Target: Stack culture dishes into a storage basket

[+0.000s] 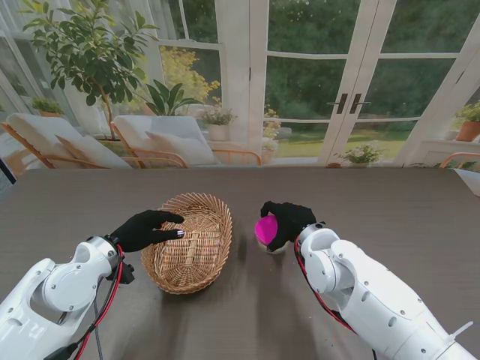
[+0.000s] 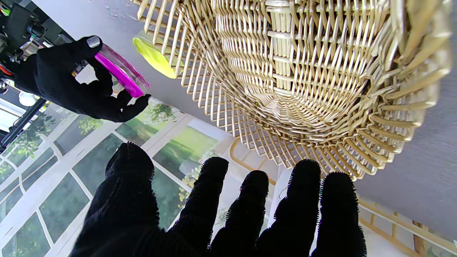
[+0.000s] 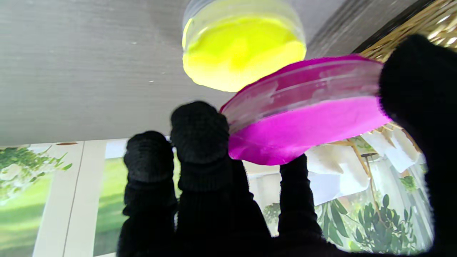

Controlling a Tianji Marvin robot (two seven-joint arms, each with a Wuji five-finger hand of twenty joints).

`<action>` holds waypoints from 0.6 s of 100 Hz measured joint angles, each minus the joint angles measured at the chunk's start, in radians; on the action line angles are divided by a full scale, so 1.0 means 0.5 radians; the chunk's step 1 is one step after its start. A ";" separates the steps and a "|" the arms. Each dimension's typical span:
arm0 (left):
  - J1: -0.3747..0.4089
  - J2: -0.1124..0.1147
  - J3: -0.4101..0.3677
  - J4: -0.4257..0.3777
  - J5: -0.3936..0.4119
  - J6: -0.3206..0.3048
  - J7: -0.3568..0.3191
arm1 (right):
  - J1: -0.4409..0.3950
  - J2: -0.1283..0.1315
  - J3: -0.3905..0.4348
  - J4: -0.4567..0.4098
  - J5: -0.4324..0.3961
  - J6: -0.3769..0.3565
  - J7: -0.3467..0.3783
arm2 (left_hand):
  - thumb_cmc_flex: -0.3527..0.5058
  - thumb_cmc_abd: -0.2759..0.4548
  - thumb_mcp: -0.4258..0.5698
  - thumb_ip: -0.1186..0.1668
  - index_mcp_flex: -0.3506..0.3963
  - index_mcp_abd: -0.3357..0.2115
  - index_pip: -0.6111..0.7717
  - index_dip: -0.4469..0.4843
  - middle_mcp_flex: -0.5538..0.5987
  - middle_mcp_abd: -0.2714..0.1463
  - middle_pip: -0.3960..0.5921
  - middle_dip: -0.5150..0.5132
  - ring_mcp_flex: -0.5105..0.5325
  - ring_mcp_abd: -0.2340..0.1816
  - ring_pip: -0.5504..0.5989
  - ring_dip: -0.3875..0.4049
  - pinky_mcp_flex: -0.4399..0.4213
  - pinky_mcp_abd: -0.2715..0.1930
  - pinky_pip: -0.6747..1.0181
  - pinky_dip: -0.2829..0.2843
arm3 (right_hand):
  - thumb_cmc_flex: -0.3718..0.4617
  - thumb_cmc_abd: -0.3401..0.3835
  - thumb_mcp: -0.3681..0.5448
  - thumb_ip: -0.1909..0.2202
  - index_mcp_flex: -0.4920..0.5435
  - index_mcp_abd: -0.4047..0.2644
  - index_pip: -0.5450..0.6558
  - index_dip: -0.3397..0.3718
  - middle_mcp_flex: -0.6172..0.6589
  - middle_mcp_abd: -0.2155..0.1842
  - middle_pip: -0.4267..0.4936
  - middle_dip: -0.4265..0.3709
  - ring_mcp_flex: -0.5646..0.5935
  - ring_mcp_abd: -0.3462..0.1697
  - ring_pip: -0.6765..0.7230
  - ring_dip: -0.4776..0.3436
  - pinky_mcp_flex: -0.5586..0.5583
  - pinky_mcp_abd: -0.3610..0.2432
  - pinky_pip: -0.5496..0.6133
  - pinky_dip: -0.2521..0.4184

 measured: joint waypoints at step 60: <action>-0.014 0.002 0.023 0.003 0.002 0.025 -0.015 | 0.269 -0.076 -0.259 0.415 0.156 0.018 -0.169 | 0.000 0.000 0.000 0.000 0.000 0.000 0.000 0.000 0.000 0.000 0.000 0.000 0.000 0.000 0.000 0.000 0.000 0.000 0.000 0.000 | 0.000 0.032 0.000 0.000 0.000 0.004 -0.016 -0.025 -0.031 0.001 0.000 0.000 -0.042 0.006 0.001 0.000 0.000 0.000 0.000 0.000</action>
